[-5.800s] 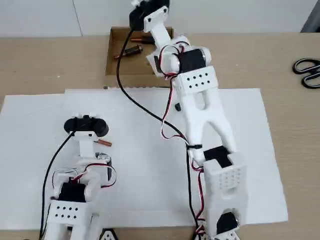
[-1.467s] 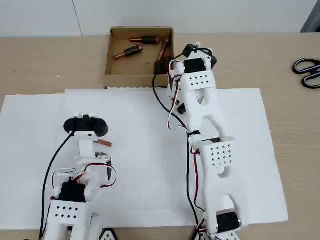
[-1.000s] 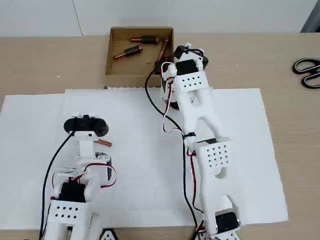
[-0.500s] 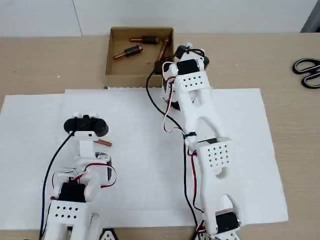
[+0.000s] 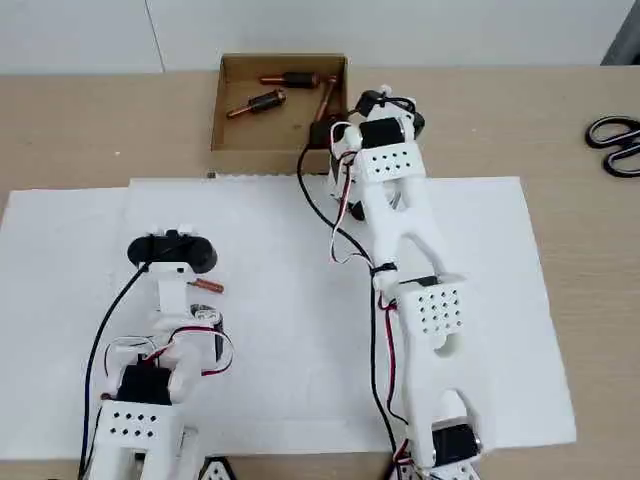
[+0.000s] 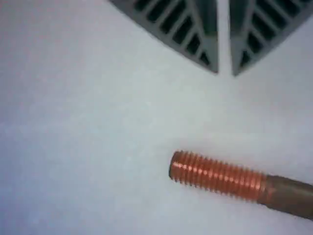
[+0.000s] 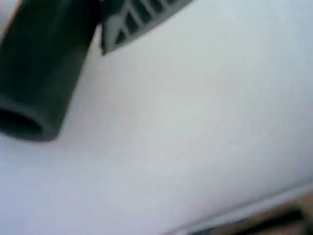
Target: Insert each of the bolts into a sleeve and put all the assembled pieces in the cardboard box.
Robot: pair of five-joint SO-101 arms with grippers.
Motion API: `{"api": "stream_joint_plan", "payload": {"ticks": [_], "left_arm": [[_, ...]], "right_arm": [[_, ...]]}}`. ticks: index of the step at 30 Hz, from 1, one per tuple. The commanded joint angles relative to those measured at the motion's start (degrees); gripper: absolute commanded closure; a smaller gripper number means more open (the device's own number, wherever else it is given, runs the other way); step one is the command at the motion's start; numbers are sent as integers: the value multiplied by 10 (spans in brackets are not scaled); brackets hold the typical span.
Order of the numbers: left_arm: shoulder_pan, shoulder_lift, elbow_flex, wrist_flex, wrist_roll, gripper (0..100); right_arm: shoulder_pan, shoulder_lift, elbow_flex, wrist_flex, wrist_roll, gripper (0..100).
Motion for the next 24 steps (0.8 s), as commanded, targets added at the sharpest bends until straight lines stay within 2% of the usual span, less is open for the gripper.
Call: {"api": "stream_joint_plan", "payload": {"ticks": [1, 8, 13, 24], "left_arm": [[0, -4, -1, -12, -1, 994], [0, -4, -1, -12, -1, 994], [0, -4, -1, -12, -1, 994], [0, -4, -1, -12, -1, 994]], "right_arm": [[22, -6, -14, -12, -4, 824], [22, -5, -12, -17, -3, 828], [23, 13, -11, -14, -2, 998], [12, -21, -42, 12, -2, 995]]}}
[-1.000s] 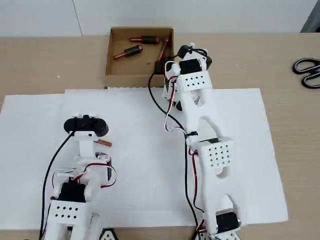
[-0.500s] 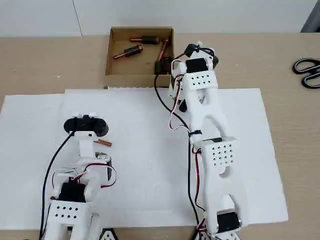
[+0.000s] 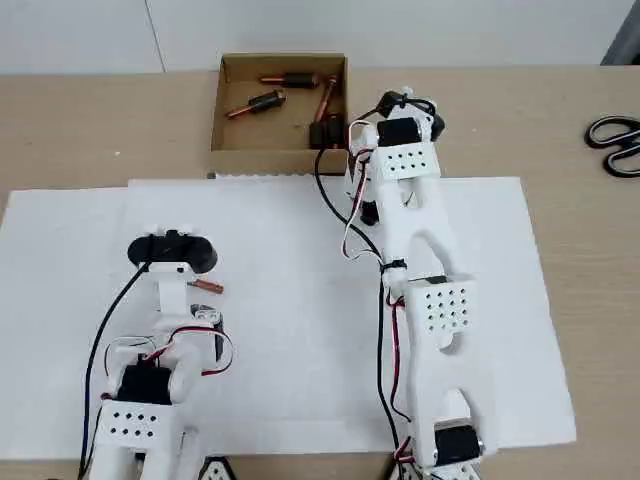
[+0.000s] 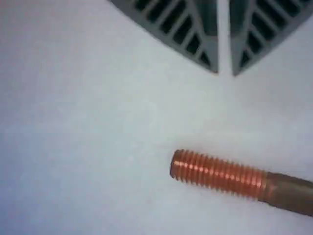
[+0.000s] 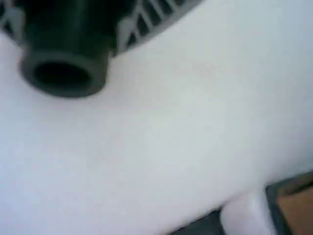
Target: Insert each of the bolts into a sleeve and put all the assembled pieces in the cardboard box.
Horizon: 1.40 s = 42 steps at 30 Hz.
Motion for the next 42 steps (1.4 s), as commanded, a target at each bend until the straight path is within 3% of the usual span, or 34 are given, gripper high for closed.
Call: {"api": "stream_joint_plan", "payload": {"ticks": [1, 18, 23, 29, 35, 42], "left_arm": [[0, -4, -1, -12, -1, 994], [0, -4, -1, -11, -1, 994], [0, -4, -1, -11, -1, 994], [-2, -4, -1, -12, 2, 994], [-59, 1, -92, -13, 26, 994], [-72, 2, -290, 129, 11, 994]], "right_arm": [[-15, -57, -40, 12, -1, 995], [-36, -442, -5, 22, 141, 995], [-10, -595, 146, 22, 163, 995], [81, -766, 378, 16, 160, 995], [173, -895, 590, 15, 160, 995], [227, -1020, 807, -29, 161, 995]]}}
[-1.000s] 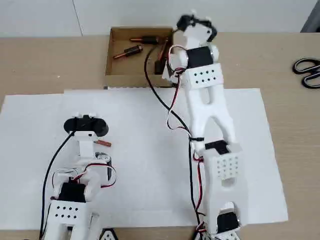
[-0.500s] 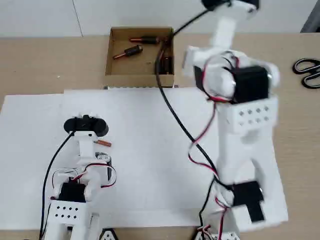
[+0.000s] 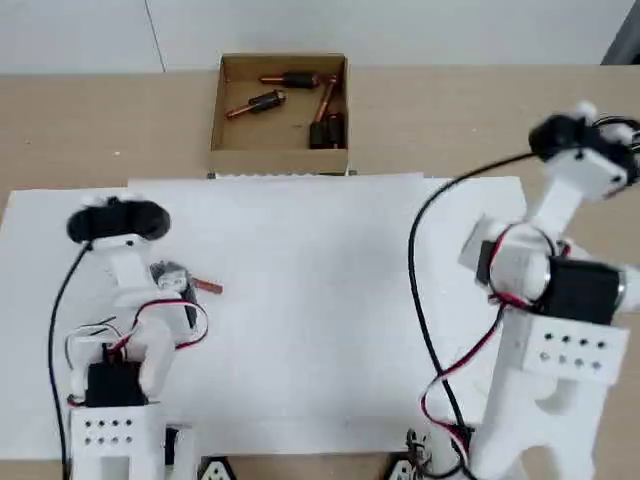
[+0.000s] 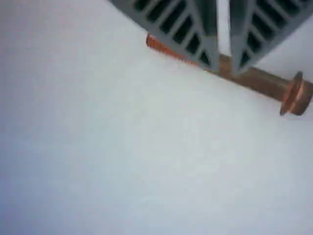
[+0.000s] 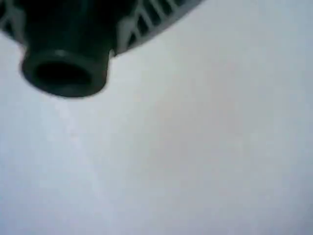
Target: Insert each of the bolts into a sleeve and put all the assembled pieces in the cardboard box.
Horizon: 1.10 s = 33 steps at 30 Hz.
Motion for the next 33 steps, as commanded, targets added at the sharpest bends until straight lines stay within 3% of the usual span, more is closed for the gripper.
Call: {"api": "stream_joint_plan", "payload": {"ticks": [1, 8, 18, 22, 26, 30, 33], "left_arm": [[-6, 1, -105, 79, -8, 994], [-7, 1, -196, 174, 2, 994], [-7, 21, -273, 192, 4, 994], [-7, 115, -364, 206, 12, 994], [-6, 261, -486, 283, 58, 994], [-7, 418, -582, 381, 126, 994], [-7, 506, -604, 387, 181, 994]], "right_arm": [[17, -75, 90, -41, 8, 995], [17, -209, 247, -87, 9, 995], [18, -399, 363, -82, 9, 995], [17, -469, 410, -82, 9, 995], [18, -532, 463, -81, 9, 995], [19, -582, 491, -84, 6, 995], [19, -599, 493, -86, 6, 995]]}}
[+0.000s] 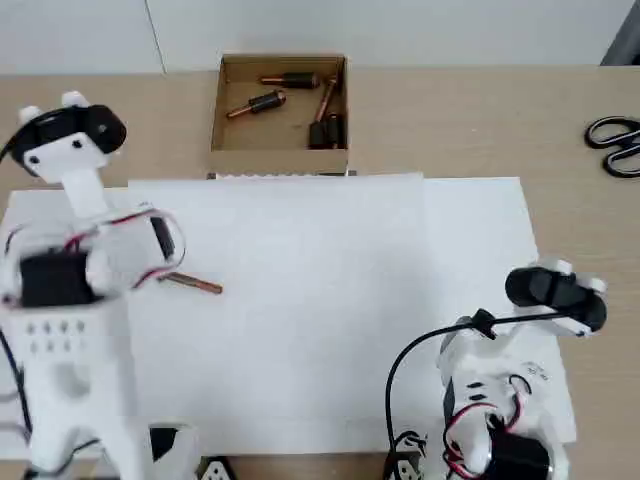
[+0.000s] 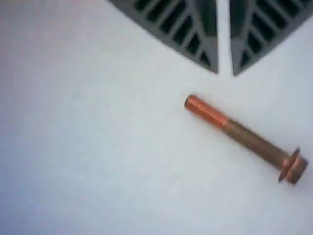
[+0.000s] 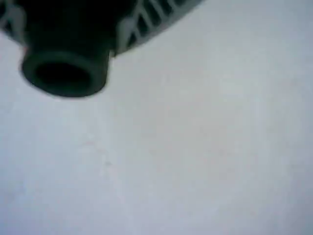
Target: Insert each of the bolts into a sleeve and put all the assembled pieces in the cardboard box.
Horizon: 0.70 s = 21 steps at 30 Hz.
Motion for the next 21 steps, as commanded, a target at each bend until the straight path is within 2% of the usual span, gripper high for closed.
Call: {"api": "stream_joint_plan", "payload": {"ticks": [1, 10, 16, 21], "left_arm": [[-2, 96, -44, 24, 56, 994], [-18, 235, -44, 23, 196, 994], [-33, 328, -44, 23, 242, 994], [-35, 372, -44, 5, 248, 992]], "right_arm": [[7, -15, -4, -14, 6, 995], [7, -17, -4, -13, 6, 995], [7, -17, -3, -13, 6, 995], [7, -16, -3, -13, 6, 995]]}}
